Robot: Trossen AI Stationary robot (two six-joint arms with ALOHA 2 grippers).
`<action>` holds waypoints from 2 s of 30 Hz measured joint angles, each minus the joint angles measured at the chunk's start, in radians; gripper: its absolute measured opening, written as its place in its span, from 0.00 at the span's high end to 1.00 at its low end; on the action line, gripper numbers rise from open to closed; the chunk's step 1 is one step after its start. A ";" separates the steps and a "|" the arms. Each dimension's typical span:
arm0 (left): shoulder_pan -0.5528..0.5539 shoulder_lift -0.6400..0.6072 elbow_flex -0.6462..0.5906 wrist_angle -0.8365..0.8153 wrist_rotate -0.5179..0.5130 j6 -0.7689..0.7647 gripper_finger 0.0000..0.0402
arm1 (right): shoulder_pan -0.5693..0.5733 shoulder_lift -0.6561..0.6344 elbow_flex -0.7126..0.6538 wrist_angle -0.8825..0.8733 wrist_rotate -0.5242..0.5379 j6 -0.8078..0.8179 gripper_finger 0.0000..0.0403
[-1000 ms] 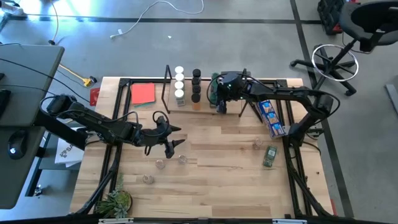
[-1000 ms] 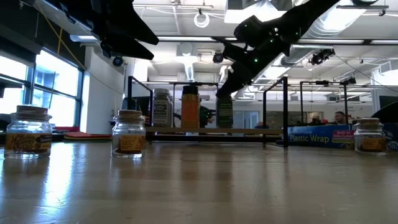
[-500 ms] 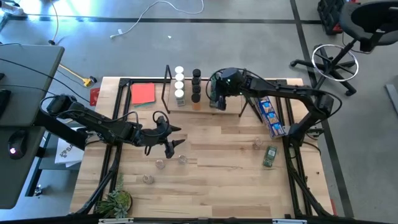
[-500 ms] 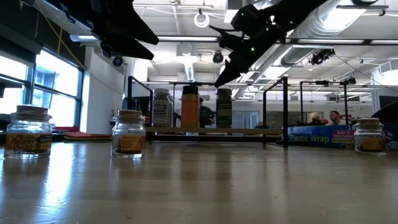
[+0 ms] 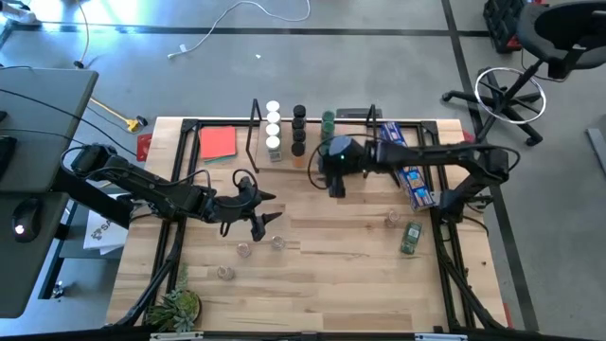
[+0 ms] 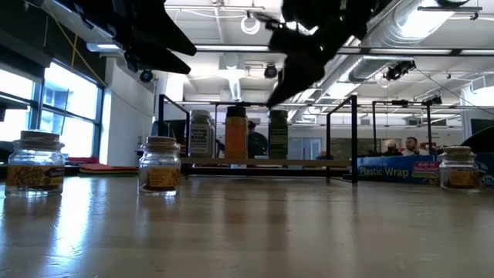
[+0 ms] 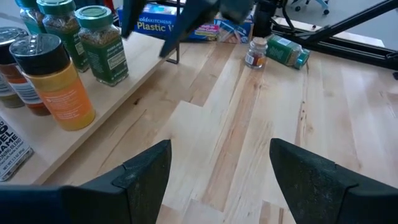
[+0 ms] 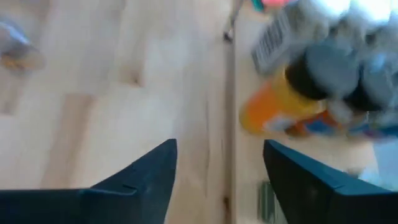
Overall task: Shelf spices
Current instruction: Put the green seasoning bottle on the shelf aligned with the other green seasoning bottles
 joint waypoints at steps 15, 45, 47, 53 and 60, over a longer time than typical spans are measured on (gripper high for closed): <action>0.001 0.000 0.000 0.001 -0.002 -0.001 0.33 | -0.119 0.001 -0.159 0.206 0.015 0.035 0.65; 0.001 0.000 0.000 0.001 -0.004 0.000 0.33 | -0.130 0.068 -0.159 0.364 -0.033 0.087 0.65; 0.001 0.000 0.000 0.002 -0.004 0.000 0.33 | -0.130 0.068 -0.159 0.367 -0.012 0.087 0.65; 0.001 0.000 0.000 0.001 -0.004 0.000 0.33 | -0.130 0.068 -0.159 0.370 0.028 0.083 0.65; 0.001 0.000 0.000 0.001 -0.004 0.000 0.33 | -0.130 0.068 -0.159 0.373 0.044 0.080 0.65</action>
